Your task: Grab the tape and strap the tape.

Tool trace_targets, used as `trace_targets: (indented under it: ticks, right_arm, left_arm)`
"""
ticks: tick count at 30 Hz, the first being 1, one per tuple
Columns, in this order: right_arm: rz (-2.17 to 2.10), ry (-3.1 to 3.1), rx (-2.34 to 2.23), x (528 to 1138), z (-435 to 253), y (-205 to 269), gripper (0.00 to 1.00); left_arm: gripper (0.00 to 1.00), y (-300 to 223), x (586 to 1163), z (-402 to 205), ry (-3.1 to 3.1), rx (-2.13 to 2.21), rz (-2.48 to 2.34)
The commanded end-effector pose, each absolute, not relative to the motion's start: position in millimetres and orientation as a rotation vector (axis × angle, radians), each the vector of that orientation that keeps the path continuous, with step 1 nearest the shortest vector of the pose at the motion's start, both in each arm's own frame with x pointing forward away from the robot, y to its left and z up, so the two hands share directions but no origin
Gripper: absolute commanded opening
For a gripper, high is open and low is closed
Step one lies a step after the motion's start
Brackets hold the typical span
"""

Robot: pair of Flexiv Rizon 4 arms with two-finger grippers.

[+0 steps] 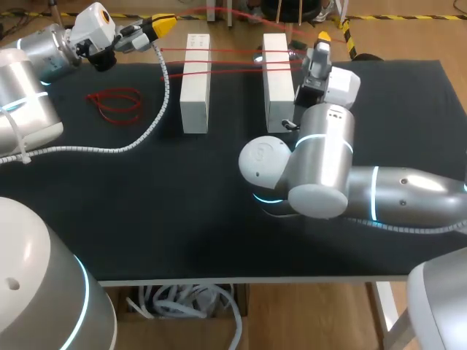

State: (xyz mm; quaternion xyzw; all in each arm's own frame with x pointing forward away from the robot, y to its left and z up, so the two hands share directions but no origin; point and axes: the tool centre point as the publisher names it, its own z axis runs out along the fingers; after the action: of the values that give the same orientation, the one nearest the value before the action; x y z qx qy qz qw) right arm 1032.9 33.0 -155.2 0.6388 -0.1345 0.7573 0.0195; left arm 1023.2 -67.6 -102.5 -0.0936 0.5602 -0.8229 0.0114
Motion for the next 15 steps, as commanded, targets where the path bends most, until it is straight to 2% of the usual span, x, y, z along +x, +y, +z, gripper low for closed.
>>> trace_targets:
  ticks: [1,15]
  right_arm:
    - [2.331,-0.384,1.973,1033.3,-153.9,34.4,0.00]
    - [2.296,-0.284,1.943,1031.6,-153.7,31.4,0.00]
  left_arm:
    - [0.00,-67.9,1022.7,-102.8,1.746,-0.292,-2.566]
    - [0.00,-67.9,1022.7,-102.8,1.746,-0.292,-2.566]
